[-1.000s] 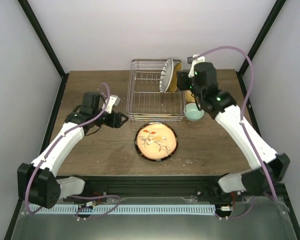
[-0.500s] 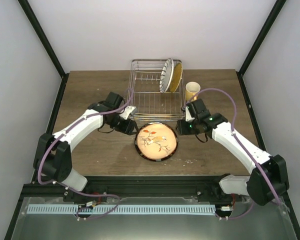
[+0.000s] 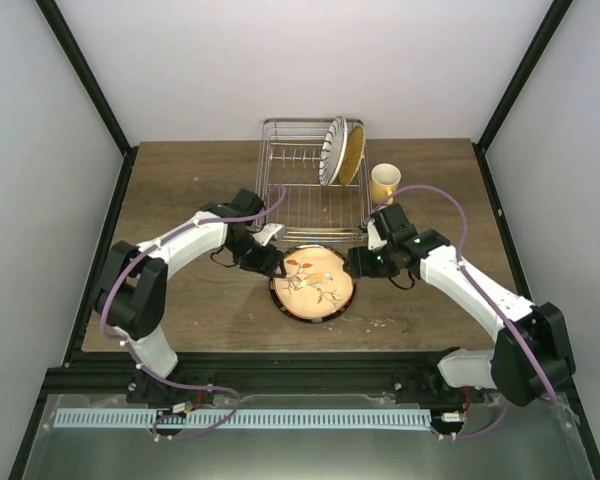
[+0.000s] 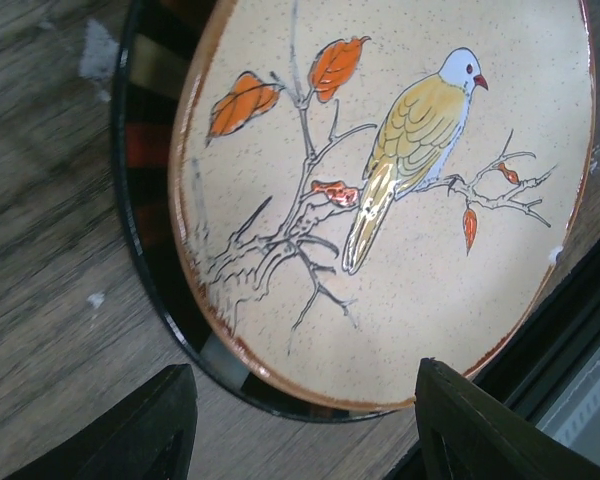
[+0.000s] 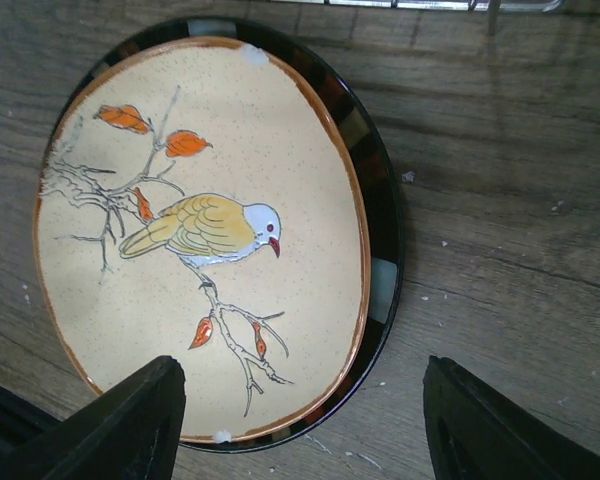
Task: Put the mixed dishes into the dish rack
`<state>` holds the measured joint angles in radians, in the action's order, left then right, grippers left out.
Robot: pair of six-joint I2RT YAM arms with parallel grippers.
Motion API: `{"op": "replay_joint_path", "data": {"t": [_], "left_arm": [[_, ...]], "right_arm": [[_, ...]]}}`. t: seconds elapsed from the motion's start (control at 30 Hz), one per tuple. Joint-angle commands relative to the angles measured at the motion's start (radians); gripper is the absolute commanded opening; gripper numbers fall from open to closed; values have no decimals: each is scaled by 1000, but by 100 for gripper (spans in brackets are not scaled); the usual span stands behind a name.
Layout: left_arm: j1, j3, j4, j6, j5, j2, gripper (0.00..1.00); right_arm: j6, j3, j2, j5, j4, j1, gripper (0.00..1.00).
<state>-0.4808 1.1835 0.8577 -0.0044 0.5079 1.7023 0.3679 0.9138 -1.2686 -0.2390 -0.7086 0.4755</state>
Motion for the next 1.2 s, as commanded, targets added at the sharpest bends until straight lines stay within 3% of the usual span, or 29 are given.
{"op": "replay_joint_path", "data": {"t": [0.0,0.17,0.43,0.97,1.1,1.17], "left_arm": [[-27,53,18,15,15,45,62],[-31,76,21,21,17,82,63],[-31,79,11,28,-25,115,64],[-90,94,-26,46,84,241,64],[-93,75,-46,49,98,262,60],[-93,64,-57,49,101,265,50]], "right_arm": [[-9,20,-51,-36,10,3,67],[-14,24,-51,-40,23,3,80],[-6,21,-40,-23,33,3,78],[-21,48,-68,-6,24,3,77],[-27,53,-73,3,20,2,77],[-29,56,-74,7,20,3,77]]}}
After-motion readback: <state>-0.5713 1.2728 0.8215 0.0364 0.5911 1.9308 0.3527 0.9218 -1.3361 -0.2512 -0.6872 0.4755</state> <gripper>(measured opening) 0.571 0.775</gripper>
